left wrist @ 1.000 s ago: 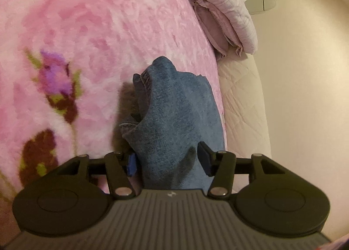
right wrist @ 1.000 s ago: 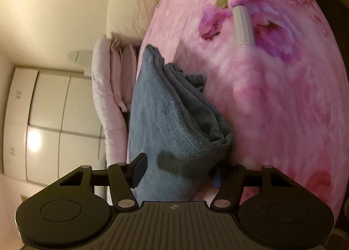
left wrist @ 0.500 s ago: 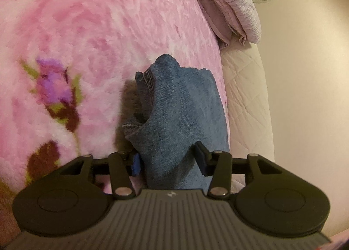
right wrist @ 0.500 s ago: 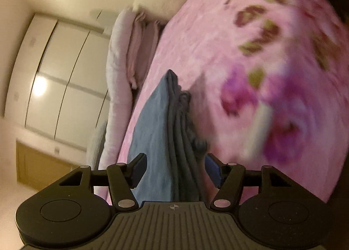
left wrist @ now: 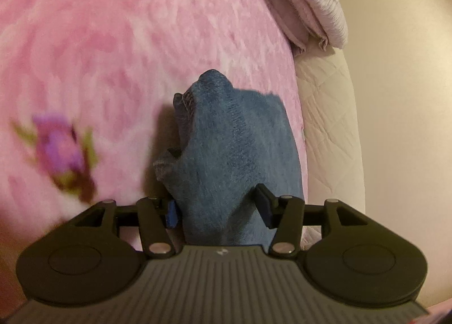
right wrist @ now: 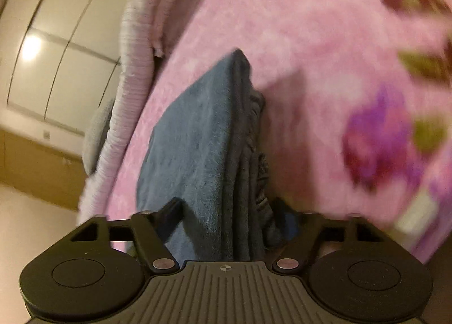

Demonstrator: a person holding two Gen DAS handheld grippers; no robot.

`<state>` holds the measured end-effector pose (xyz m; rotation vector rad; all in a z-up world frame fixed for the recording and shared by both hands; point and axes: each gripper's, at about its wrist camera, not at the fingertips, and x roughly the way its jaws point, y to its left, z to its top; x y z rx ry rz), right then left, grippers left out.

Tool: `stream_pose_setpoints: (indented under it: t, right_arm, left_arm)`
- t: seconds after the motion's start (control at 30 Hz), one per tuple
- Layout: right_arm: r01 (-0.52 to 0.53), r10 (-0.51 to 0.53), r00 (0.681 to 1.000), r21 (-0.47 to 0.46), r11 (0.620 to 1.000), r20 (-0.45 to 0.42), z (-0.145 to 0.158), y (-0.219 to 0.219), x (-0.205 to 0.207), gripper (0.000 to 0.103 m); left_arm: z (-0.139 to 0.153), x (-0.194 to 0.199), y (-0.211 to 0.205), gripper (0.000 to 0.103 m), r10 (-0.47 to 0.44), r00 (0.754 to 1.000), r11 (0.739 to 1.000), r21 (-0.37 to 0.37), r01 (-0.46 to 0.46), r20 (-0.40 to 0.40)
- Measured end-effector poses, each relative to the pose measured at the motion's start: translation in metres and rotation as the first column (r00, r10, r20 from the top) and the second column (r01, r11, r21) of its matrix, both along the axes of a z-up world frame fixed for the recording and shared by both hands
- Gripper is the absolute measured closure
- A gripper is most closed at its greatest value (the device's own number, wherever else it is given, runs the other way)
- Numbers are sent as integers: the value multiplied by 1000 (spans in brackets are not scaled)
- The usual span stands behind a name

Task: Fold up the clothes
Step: 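Grasp the folded jeans with the left tool while the right tool grasps them too, then carry the held folded jeans with both tools to the clothes stack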

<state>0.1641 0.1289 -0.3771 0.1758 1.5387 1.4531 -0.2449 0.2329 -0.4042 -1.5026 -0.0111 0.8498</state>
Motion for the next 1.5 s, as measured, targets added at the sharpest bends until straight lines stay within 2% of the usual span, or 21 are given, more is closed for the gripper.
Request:
stream_pose_setpoints:
  t: [0.1, 0.17, 0.27, 0.43, 0.53, 0.57, 0.67, 0.8, 0.93, 1.07, 1.17, 1.27, 1.37, 1.5]
  right_arm:
    - [10, -11, 996, -19, 1000, -87, -10, -12, -11, 41]
    - [32, -31, 996, 7, 999, -86, -15, -9, -14, 39]
    - [94, -90, 989, 27, 995, -117, -19, -2, -11, 37]
    - [108, -105, 993, 52, 993, -60, -17, 12, -24, 37]
    - [134, -127, 988, 87, 987, -85, -22, 11, -26, 48]
    - [144, -134, 987, 106, 984, -94, -24, 10, -28, 52]
    - [177, -156, 977, 143, 974, -144, -29, 10, -36, 57]
    - [214, -187, 963, 128, 968, -194, -16, 10, -43, 60]
    - [168, -148, 972, 102, 981, -181, 32, 26, -54, 61]
    - [71, -52, 982, 97, 993, -182, 93, 59, -84, 61]
    - [-23, 42, 981, 101, 995, -191, 137, 84, -114, 61]
    - [-137, 157, 966, 107, 985, -206, 182, 110, -151, 61]
    - [-262, 287, 932, 133, 956, -220, 217, 132, -195, 61]
    - [-424, 456, 858, 175, 889, -235, 252, 156, -272, 61]
  left_arm:
    - [0, -10, 12, 56, 15, 1000, 1000, 3, -15, -11]
    - [-3, -13, 15, 56, 2, 1000, 1000, -17, -1, 3]
    - [-8, -8, 11, 56, -19, 1000, 1000, 11, 19, -8]
    - [-11, 3, 17, 53, 12, 1000, 999, 32, -12, 4]
    - [-14, 3, 19, 60, 39, 999, 998, 49, -41, 37]
    - [-13, 2, 19, 66, 46, 998, 997, 55, -48, 46]
    - [-5, -2, 24, 73, 52, 997, 995, 81, -56, 48]
    - [39, -24, 22, 77, 90, 995, 992, 80, -94, 53]
    - [89, -48, 18, 77, 132, 989, 988, 71, -136, 58]
    - [141, -75, 11, 77, 184, 981, 980, 64, -188, 62]
    - [194, -113, -14, 77, 289, 956, 954, 65, -292, 52]
    - [243, -151, -42, 77, 409, 912, 909, 75, -411, 38]
    - [286, -195, -80, 77, 530, 848, 842, 100, -530, 31]
    - [323, -256, -137, 77, 669, 743, 732, 142, -666, 34]
